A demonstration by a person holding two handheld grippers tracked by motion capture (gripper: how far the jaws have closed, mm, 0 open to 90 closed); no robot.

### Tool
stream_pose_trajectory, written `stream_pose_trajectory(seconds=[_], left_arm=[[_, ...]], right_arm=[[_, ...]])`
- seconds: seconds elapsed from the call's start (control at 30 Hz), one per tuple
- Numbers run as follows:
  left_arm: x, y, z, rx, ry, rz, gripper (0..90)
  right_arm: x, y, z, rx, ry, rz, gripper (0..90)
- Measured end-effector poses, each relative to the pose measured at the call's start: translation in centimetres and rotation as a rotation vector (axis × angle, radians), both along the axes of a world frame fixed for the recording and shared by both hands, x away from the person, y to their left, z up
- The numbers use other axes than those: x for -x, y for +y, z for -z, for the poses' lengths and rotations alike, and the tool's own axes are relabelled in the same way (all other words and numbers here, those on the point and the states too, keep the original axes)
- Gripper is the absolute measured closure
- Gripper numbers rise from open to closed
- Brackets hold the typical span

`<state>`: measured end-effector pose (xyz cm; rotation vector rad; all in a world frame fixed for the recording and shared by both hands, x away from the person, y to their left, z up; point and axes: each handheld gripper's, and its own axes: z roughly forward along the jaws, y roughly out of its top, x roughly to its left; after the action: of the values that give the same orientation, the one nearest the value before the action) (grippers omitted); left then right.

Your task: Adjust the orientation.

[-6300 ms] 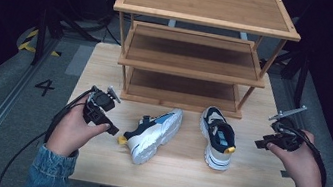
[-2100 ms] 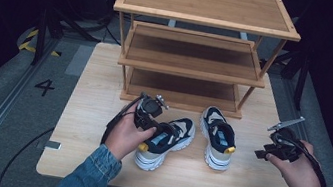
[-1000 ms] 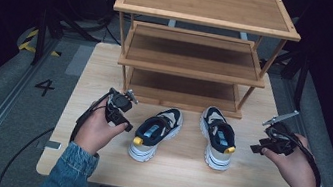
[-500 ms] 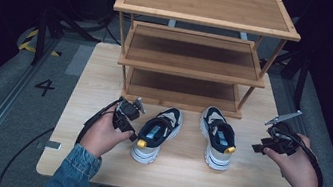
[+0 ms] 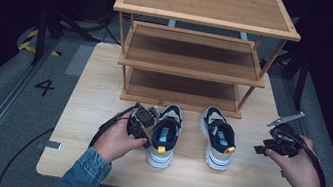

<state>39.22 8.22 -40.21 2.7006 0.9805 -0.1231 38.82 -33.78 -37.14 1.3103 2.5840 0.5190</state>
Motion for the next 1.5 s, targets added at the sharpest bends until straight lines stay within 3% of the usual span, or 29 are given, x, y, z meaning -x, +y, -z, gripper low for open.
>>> stream_pose_trajectory(seconds=[0.23, 0.4, 0.57, 0.6, 0.8, 0.97, 1.0, 1.1, 1.17, 1.4, 1.5], left_arm=[[-0.1, -1.1, 0.1, 0.004, -0.01, 0.019, 57.0], [-0.2, -1.3, 0.1, -0.028, -0.022, 0.02, 52.9], [0.2, -0.9, -1.3, -0.007, -0.053, 0.009, 46.9], [0.6, -0.8, -1.9, 0.0, -0.08, 0.012, 46.1], [1.4, -0.7, -3.7, 0.032, -0.127, 0.021, 42.9], [2.4, -1.3, -4.8, 0.083, -0.164, 0.059, 40.6], [2.8, -2.0, -5.1, 0.114, -0.182, 0.107, 41.0], [3.5, -3.1, -5.3, 0.152, -0.199, 0.161, 41.5], [3.9, -3.8, -5.3, 0.152, -0.209, 0.189, 42.0], [4.0, -5.7, -4.4, 0.147, -0.203, 0.215, 41.9], [3.8, -6.4, -3.7, 0.114, -0.189, 0.233, 40.9]], right_arm=[[0.4, -0.5, 0.1, -0.001, 0.001, 0.012, 52.7], [0.7, -0.8, 0.1, 0.0, 0.0, 0.023, 52.7], [0.7, -0.9, 0.1, 0.002, 0.002, 0.028, 52.7], [0.7, -0.9, 0.1, 0.002, 0.002, 0.028, 52.7], [0.7, -0.8, 0.1, 0.003, -0.002, 0.022, 52.6], [0.9, -0.9, -0.1, 0.003, -0.011, 0.025, 52.6], [0.9, -0.9, -0.2, 0.003, -0.012, 0.025, 52.6], [0.8, -0.8, -0.1, 0.005, -0.007, 0.025, 52.6], [0.8, -0.8, -0.1, 0.004, -0.008, 0.023, 52.5], [0.8, -0.7, 0.1, 0.007, -0.004, 0.018, 52.6], [0.8, -0.7, 0.1, 0.005, -0.001, 0.019, 52.4]])
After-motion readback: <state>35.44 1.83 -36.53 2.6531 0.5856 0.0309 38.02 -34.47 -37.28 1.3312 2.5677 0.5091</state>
